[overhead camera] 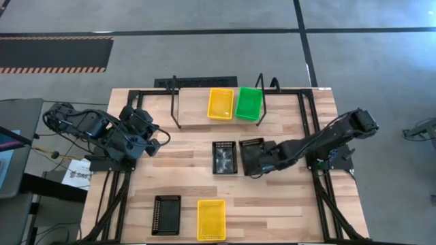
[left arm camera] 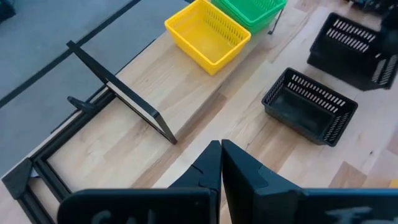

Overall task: Stack baskets on shelf by color
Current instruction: Put the right black bin on the shelf

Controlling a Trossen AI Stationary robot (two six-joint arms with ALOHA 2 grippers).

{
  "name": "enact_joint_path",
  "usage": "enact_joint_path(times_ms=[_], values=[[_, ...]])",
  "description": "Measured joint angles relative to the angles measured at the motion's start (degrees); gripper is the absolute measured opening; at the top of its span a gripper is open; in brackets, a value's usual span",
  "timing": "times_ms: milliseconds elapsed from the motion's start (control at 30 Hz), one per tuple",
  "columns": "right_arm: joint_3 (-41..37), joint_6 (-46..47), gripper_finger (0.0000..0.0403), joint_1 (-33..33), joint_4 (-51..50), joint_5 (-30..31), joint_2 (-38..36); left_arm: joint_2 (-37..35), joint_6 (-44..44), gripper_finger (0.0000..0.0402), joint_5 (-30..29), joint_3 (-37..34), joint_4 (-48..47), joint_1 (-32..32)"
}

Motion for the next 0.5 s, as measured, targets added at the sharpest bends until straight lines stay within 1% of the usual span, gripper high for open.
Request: enact_joint_path(times_ms=[133,233,300,367,433,500], values=[[8.4,-1.3,0.0001,-0.5,-11.6,5.2,-0.1,0.0,0.0,0.0,0.0,0.0,0.0,0.0],[14.5,-1.8,0.0001,-1.6,-16.0,9.5,-0.1,0.0,0.0,0.0,0.0,0.0,0.0,0.0],[18.0,-4.2,0.0001,-2.5,-15.3,13.0,-0.1,0.0,0.0,0.0,0.0,0.0,0.0,0.0],[21.1,-8.2,0.0001,-4.0,-11.8,15.6,-0.1,0.0,0.0,0.0,0.0,0.0,0.0,0.0],[23.7,-14.0,0.0001,-5.9,-7.0,17.4,1.2,0.0,0.0,0.0,0.0,0.0,0.0,0.0],[26.3,-19.8,0.0001,-8.2,-3.2,17.6,2.9,0.0,0.0,0.0,0.0,0.0,-0.1,0.0]])
